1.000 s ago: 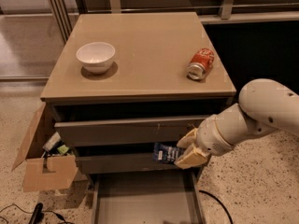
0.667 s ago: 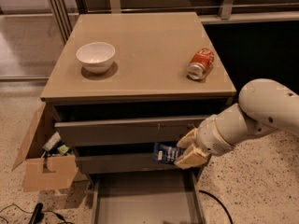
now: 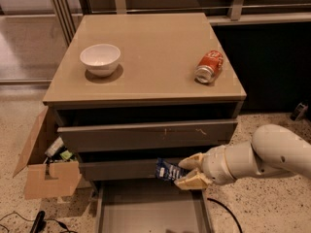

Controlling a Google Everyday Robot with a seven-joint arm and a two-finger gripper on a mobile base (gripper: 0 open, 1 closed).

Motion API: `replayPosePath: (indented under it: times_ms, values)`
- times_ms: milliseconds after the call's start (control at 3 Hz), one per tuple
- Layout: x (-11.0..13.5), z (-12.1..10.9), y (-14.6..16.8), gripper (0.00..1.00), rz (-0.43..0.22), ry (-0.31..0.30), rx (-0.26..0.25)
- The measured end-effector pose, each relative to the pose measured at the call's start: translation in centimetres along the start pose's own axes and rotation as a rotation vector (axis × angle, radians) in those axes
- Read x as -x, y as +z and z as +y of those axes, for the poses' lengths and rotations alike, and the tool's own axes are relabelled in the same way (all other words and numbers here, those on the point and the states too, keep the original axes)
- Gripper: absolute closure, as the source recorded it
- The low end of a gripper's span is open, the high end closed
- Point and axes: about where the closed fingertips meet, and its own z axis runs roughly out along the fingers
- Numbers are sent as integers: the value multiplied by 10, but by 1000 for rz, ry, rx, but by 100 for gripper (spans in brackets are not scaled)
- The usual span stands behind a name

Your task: Place rxbar blueberry into bottom drawer

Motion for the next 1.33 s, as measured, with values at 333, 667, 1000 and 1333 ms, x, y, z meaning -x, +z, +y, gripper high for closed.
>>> replayPosePath:
  times_ms: [333, 667, 1000, 1333]
  values:
    - [-25, -8, 27, 100, -129, -23, -66]
    - [-86, -45, 74, 100, -161, -98, -140]
    - [-86, -45, 74, 100, -161, -98, -140]
    - [-102, -50, 85, 100, -171, -60, -137]
